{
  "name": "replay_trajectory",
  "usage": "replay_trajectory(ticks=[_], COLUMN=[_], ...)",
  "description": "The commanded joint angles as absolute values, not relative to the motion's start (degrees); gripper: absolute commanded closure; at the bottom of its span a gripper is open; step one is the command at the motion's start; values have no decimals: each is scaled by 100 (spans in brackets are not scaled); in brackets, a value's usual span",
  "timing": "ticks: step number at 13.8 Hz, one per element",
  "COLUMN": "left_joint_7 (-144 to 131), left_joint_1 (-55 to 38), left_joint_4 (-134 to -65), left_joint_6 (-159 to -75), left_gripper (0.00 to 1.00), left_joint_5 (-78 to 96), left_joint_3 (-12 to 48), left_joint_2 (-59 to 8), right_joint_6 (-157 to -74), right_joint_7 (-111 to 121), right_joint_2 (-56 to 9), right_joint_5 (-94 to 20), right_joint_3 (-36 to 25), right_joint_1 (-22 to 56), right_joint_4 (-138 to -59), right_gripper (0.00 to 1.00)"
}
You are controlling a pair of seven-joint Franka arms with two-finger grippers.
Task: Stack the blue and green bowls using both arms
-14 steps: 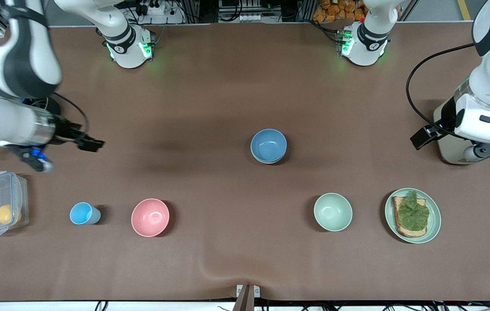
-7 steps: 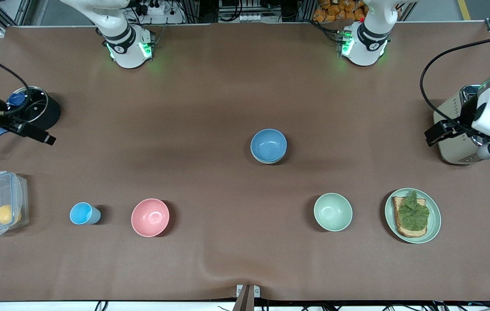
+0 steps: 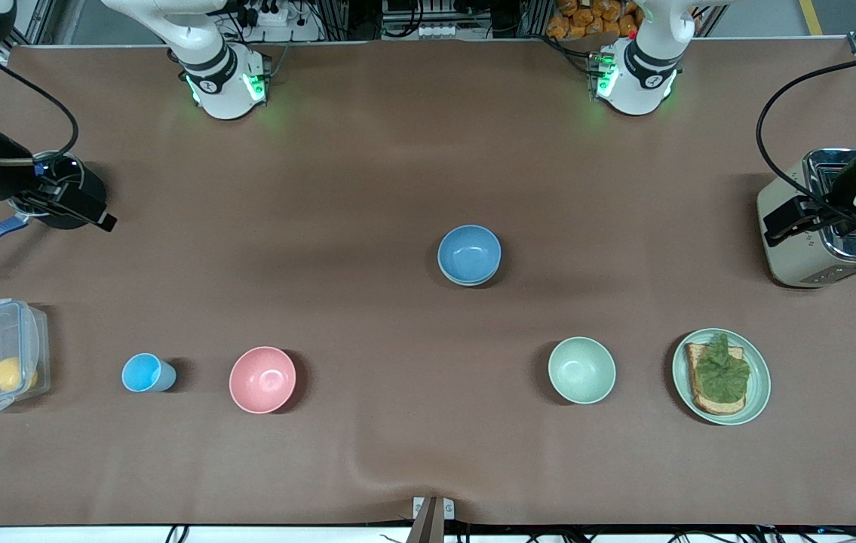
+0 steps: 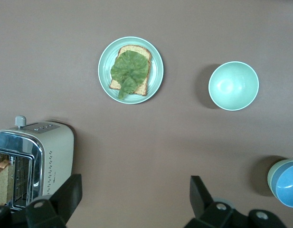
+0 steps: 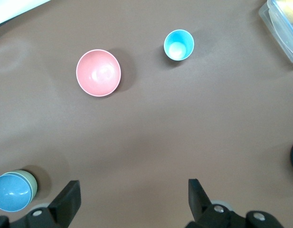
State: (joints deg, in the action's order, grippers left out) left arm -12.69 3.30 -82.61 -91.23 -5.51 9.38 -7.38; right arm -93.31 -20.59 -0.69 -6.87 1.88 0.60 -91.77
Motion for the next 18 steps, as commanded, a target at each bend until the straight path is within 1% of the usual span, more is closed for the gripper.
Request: replay_trajectory(ticks=[1, 3, 6, 10, 18], left_joint_7=[-1178, -1187, -1204, -1230, -1230], left_joint_1=[290, 281, 308, 316, 299], left_joint_4=[-8253, -8262, -8262, -8314, -8262], left_joint_6=[-9018, -9009, -8912, -8535, -8525], left_gripper=[0, 0, 0, 0, 0], left_joint_5=[-448, -457, -439, -291, -290], left_joint_3=[923, 923, 1168, 1195, 1195], left_joint_2=[-659, -650, -633, -361, -413], right_joint_6=[-9501, -9519, -9519, -9527, -9492], right_joint_7=[-2109, -2109, -2101, -2101, -2004], right_joint_2=[141, 141, 132, 132, 149], right_joint_5=[-580, -563, -554, -318, -176], right_joint_3=[62, 62, 62, 114, 114], right_joint_1=[211, 246, 237, 246, 255], right_joint_4=[-9483, -9492, -9483, -9466, -9483], right_gripper=[0, 0, 0, 0, 0])
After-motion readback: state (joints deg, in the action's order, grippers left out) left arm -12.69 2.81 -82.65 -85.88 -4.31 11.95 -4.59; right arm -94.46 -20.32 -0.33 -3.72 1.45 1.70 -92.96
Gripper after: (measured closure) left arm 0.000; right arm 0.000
